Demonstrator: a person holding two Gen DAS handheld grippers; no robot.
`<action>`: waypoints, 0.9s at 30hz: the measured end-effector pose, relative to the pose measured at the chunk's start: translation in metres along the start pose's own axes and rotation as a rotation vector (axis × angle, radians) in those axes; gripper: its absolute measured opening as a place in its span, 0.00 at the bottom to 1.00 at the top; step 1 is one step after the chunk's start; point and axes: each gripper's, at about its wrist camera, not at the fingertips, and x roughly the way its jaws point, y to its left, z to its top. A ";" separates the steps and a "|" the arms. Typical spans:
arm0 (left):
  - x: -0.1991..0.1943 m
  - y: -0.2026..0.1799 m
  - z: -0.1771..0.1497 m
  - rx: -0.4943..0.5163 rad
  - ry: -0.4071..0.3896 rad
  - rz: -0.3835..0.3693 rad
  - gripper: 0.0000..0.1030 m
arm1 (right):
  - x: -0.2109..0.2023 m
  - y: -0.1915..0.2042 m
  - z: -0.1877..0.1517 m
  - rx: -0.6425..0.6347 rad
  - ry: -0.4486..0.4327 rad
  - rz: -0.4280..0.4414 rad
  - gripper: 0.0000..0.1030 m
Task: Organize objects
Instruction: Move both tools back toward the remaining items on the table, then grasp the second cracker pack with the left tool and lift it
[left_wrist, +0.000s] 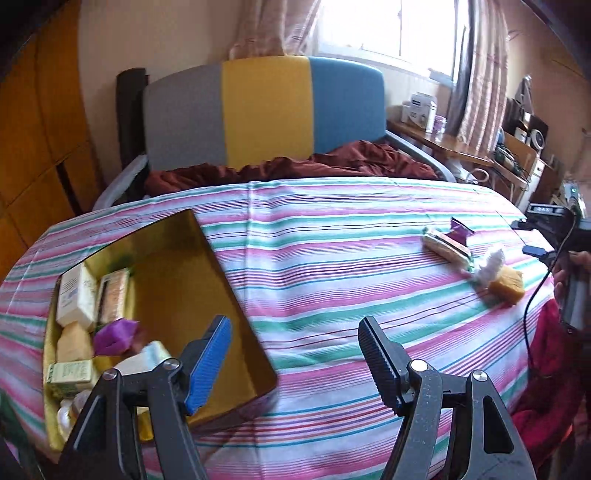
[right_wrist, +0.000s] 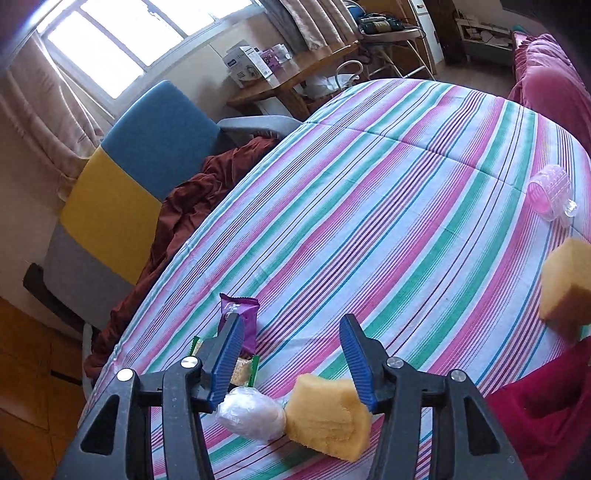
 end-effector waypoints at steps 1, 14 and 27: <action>0.004 -0.006 0.002 0.011 0.003 -0.007 0.70 | 0.001 0.003 0.000 -0.012 0.004 0.004 0.53; 0.059 -0.061 0.018 0.043 0.119 -0.100 0.70 | 0.006 0.004 -0.006 -0.024 0.049 0.049 0.54; 0.132 -0.124 0.059 -0.019 0.265 -0.210 0.59 | 0.008 0.006 -0.007 -0.033 0.075 0.088 0.54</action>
